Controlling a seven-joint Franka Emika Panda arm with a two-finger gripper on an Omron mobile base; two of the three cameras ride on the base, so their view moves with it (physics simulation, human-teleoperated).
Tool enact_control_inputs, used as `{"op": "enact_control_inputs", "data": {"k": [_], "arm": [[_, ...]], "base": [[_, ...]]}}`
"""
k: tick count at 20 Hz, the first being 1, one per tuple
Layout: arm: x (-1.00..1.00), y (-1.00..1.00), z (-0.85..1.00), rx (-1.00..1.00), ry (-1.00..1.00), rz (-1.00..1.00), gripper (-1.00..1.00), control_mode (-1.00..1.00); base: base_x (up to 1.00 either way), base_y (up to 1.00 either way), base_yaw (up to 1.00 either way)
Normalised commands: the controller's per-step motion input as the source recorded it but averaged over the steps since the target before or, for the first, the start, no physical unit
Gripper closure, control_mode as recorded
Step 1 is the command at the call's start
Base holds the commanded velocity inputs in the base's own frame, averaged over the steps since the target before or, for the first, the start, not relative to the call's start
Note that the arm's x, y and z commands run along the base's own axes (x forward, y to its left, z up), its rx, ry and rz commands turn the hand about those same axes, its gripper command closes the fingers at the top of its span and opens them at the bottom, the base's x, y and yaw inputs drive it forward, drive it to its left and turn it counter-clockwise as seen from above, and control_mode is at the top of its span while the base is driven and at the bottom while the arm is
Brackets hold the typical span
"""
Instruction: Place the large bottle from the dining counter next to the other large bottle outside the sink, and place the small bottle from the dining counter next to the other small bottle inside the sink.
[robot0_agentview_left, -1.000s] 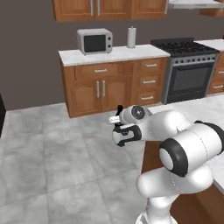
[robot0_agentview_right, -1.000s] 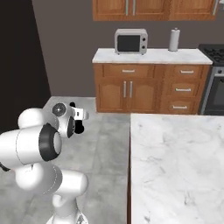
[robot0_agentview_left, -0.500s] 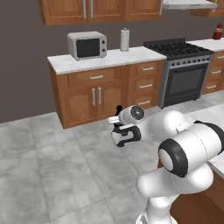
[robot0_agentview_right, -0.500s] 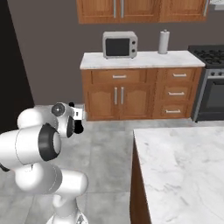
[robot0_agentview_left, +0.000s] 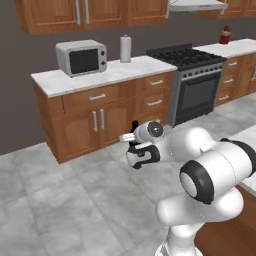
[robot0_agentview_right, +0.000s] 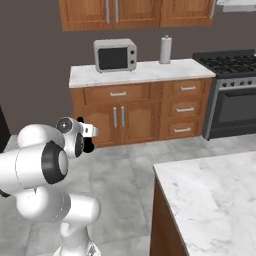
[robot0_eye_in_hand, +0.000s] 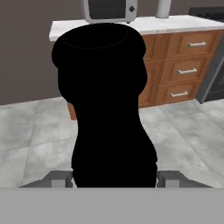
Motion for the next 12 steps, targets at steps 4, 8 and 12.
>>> {"op": "enact_control_inputs", "data": {"k": [4, 8, 12], "arm": [[0.00, 0.00, 0.00, 0.00, 0.00, 0.00, 1.00, 1.00], [0.00, 0.00, 0.00, 0.00, 0.00, 0.00, 1.00, 1.00], [0.00, 0.00, 0.00, 0.00, 0.00, 0.00, 1.00, 1.00]], "base": [[0.53, 0.56, -0.32], [0.54, 0.55, -0.32], [0.54, 0.53, -0.33]]}}
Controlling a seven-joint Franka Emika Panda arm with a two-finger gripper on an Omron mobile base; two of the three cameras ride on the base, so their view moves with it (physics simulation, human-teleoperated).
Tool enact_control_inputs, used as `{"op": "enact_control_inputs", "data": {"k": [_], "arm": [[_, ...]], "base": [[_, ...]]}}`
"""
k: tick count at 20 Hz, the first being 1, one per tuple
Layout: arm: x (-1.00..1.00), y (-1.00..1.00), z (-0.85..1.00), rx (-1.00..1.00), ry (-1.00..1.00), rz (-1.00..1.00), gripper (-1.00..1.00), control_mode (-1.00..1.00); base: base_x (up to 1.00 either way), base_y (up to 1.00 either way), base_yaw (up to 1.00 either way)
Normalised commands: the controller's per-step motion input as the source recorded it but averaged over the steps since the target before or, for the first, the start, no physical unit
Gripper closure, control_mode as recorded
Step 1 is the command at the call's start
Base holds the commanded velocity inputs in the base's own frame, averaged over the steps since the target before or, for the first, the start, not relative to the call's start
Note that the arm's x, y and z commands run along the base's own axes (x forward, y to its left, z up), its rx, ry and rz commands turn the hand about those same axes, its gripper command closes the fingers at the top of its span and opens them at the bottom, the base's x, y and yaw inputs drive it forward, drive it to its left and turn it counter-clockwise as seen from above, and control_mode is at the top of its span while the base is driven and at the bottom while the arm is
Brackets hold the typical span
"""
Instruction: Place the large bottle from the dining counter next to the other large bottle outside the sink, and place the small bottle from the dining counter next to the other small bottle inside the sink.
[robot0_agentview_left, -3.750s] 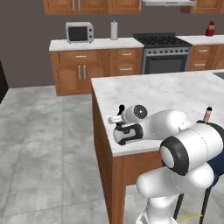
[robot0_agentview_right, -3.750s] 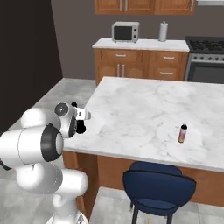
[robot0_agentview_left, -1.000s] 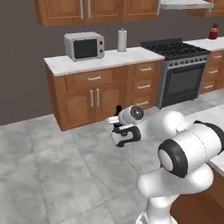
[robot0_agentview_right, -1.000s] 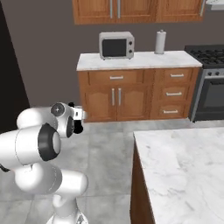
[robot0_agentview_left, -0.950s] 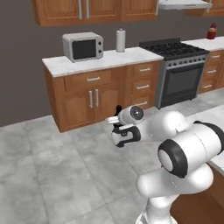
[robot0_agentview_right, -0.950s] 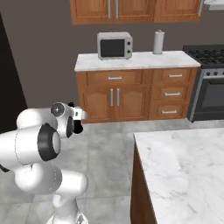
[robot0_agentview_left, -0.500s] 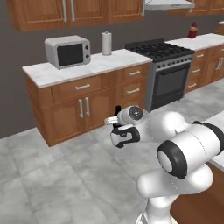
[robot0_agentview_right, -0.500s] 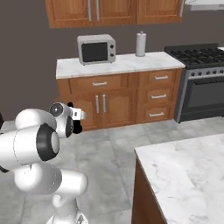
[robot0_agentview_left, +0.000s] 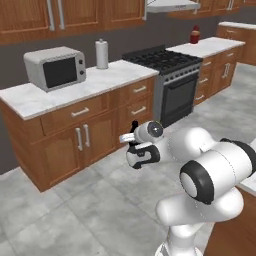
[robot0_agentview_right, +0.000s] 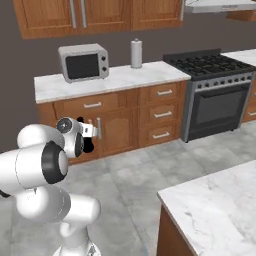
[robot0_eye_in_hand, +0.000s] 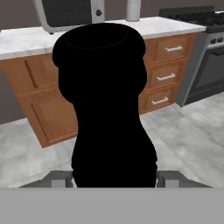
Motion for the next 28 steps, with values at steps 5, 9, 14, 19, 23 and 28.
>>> {"op": "enact_control_inputs", "data": {"k": [5, 9, 14, 19, 23, 28], "arm": [[0.00, 0.00, 0.00, 0.00, 0.00, 0.00, 1.00, 1.00], [0.00, 0.00, 0.00, 0.00, 0.00, 0.00, 1.00, 1.00], [0.00, 0.00, 0.00, 0.00, 0.00, 0.00, 1.00, 1.00], [0.00, 0.00, 0.00, 0.00, 0.00, 0.00, 1.00, 1.00], [0.00, 0.00, 0.00, 0.00, 0.00, 0.00, 1.00, 1.00], [0.00, 0.00, 0.00, 0.00, 0.00, 0.00, 1.00, 1.00]], "base": [[0.53, 0.46, -0.35], [0.51, 0.36, -0.39], [0.56, 0.33, -0.40], [0.79, 0.19, -0.38], [0.97, 0.12, -0.35], [0.99, 0.06, -0.36]]}}
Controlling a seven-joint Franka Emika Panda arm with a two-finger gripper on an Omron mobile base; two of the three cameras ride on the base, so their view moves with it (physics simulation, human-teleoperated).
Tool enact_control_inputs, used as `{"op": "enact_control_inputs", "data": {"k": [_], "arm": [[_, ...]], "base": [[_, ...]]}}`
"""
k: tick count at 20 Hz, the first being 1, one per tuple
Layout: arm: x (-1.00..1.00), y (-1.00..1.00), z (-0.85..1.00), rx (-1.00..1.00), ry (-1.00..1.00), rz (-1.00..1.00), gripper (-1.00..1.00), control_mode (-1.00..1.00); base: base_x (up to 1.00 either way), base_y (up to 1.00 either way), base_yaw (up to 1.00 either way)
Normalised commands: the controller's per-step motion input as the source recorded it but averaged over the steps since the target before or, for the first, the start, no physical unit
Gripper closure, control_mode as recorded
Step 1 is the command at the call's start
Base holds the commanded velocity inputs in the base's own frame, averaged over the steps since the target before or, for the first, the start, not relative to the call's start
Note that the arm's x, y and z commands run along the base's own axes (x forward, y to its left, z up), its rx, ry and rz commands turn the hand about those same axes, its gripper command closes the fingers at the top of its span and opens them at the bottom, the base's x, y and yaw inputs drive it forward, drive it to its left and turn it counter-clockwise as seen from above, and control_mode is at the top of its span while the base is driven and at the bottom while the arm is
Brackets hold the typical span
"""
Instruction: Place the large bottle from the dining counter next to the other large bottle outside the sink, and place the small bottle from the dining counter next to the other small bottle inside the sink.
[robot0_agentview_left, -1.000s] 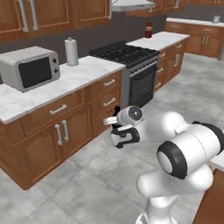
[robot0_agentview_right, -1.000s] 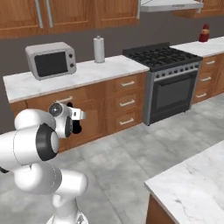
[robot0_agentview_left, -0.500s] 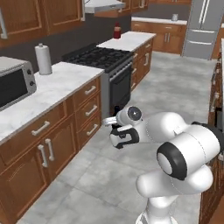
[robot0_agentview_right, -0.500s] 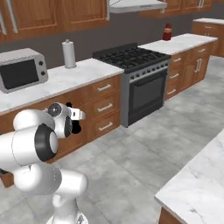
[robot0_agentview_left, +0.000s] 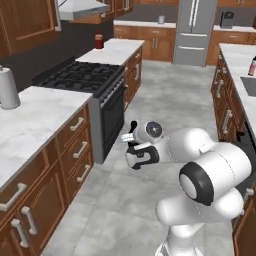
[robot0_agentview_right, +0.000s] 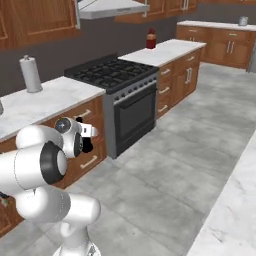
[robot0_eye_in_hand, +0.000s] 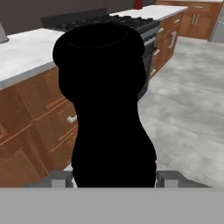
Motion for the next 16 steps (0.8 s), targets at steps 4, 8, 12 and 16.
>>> {"op": "enact_control_inputs", "data": {"k": [4, 8, 12, 16], "arm": [[0.00, 0.00, 0.00, 0.00, 0.00, 0.00, 1.00, 1.00], [0.00, 0.00, 0.00, 0.00, 0.00, 0.00, 1.00, 1.00], [0.00, 0.00, 0.00, 0.00, 0.00, 0.00, 1.00, 1.00], [0.00, 0.00, 0.00, 0.00, 0.00, 0.00, 1.00, 1.00]], "base": [[0.92, 0.02, -0.39], [0.92, 0.00, -0.42], [0.88, 0.00, -0.44], [1.00, 0.11, -0.45]]}}
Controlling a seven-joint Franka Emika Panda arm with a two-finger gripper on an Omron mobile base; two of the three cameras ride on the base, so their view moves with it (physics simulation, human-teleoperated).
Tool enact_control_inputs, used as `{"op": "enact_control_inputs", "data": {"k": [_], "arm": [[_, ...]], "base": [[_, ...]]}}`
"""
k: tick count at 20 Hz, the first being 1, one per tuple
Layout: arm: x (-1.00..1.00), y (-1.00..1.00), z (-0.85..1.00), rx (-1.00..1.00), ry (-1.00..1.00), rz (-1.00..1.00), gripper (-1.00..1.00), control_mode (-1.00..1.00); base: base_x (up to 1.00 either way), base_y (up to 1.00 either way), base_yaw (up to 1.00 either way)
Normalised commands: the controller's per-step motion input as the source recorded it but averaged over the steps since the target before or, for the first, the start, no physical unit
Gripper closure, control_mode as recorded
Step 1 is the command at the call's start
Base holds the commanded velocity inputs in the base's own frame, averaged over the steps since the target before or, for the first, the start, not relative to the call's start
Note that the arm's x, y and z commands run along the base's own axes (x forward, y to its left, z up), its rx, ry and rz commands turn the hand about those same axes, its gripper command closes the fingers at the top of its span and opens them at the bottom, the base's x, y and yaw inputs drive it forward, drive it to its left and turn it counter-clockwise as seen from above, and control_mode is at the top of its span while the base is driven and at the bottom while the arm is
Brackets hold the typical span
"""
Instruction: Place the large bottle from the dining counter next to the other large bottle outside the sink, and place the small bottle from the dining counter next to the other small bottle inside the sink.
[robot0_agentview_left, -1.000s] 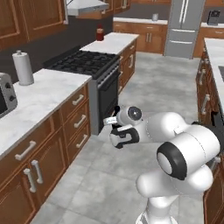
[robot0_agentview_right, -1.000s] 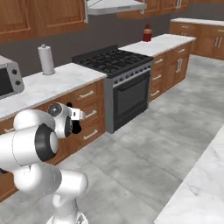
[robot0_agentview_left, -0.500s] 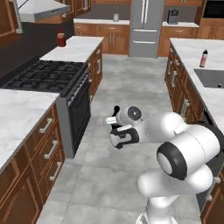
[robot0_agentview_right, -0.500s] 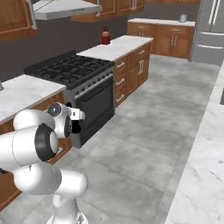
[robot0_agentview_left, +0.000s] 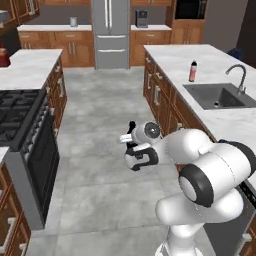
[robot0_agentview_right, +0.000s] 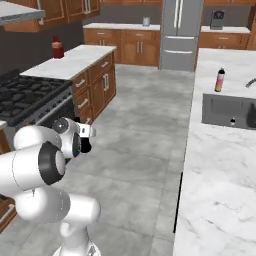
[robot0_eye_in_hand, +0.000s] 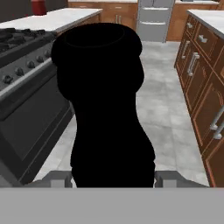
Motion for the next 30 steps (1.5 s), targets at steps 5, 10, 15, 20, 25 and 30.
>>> {"op": "enact_control_inputs", "data": {"k": [5, 10, 15, 20, 25, 30], "arm": [[0.00, 0.00, 0.00, 0.00, 0.00, 0.00, 1.00, 1.00], [0.00, 0.00, 0.00, 0.00, 0.00, 0.00, 1.00, 1.00], [0.00, 0.00, 0.00, 0.00, 0.00, 0.00, 1.00, 1.00], [0.00, 0.00, 0.00, 0.00, 0.00, 0.00, 1.00, 1.00], [0.00, 0.00, 0.00, 0.00, 0.00, 0.00, 1.00, 1.00], [0.00, 0.00, 0.00, 0.00, 0.00, 0.00, 1.00, 1.00]], "base": [[0.95, 0.32, -0.41], [0.95, 0.41, -0.39], [0.96, 0.44, -0.38], [0.99, 0.46, -0.37], [0.79, 0.51, -0.38], [0.55, 0.52, -0.37]]}}
